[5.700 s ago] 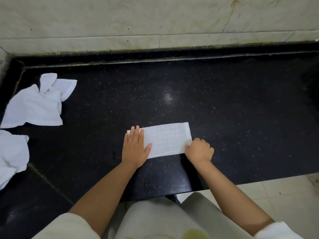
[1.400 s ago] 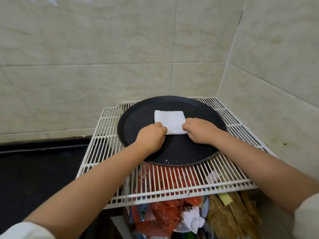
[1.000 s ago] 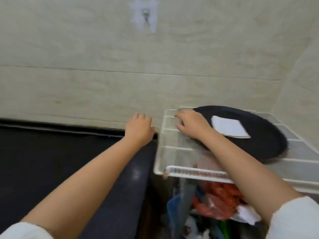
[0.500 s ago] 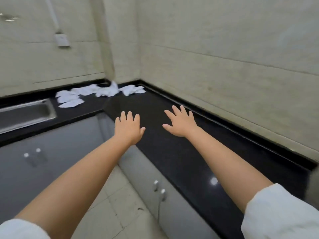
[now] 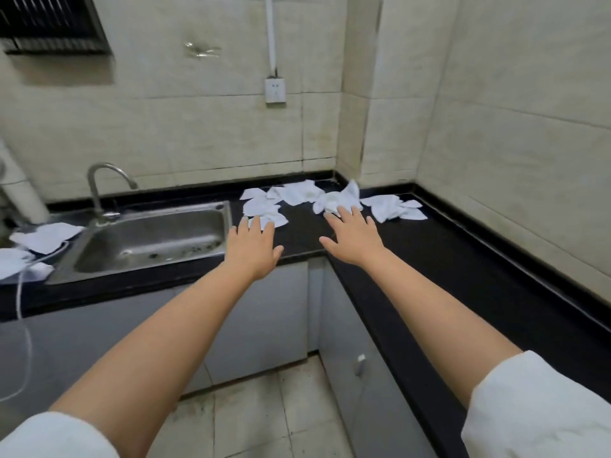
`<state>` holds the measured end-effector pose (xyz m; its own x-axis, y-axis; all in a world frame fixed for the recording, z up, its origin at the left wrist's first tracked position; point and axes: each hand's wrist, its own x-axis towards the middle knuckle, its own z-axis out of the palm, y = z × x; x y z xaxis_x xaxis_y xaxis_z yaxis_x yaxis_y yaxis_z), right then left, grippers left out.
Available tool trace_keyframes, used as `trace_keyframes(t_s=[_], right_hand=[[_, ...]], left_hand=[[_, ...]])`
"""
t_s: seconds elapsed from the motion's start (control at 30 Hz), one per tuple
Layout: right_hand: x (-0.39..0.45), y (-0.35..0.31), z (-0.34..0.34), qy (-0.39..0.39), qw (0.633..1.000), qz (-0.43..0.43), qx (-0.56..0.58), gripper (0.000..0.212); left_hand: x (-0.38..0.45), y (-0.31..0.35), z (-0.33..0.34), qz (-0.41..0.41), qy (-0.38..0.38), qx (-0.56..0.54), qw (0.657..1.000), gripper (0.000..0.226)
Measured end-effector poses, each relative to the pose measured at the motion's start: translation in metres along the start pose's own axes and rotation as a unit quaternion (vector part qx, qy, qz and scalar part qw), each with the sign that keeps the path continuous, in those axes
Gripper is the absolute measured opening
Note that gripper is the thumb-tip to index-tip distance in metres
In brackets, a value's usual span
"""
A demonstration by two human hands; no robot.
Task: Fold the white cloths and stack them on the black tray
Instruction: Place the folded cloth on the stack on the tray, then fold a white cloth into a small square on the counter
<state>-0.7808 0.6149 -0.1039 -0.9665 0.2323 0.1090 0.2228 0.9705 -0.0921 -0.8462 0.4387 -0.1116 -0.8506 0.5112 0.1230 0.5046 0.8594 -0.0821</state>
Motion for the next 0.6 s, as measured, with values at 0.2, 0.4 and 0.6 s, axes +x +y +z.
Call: trace_keyframes(t_s=[0.2,0.4,0.6], right_hand=[[0.124,-0.025,0.042,-0.036,0.999,-0.040,0.001,0.060],[0.255,-0.037,0.101,-0.067,0.998,-0.016,-0.002,0.059],[0.381,-0.043,0.164,-0.125,0.990,0.054,0.018,0.058]], left_hand=[[0.095,-0.073,0.038,-0.048,-0.022,0.004,0.999,0.058],[0.221,-0.132,0.095,-0.040,-0.058,-0.006,0.998,0.060],[0.355,-0.175,0.164,0.002,-0.109,-0.027,0.994,0.058]])
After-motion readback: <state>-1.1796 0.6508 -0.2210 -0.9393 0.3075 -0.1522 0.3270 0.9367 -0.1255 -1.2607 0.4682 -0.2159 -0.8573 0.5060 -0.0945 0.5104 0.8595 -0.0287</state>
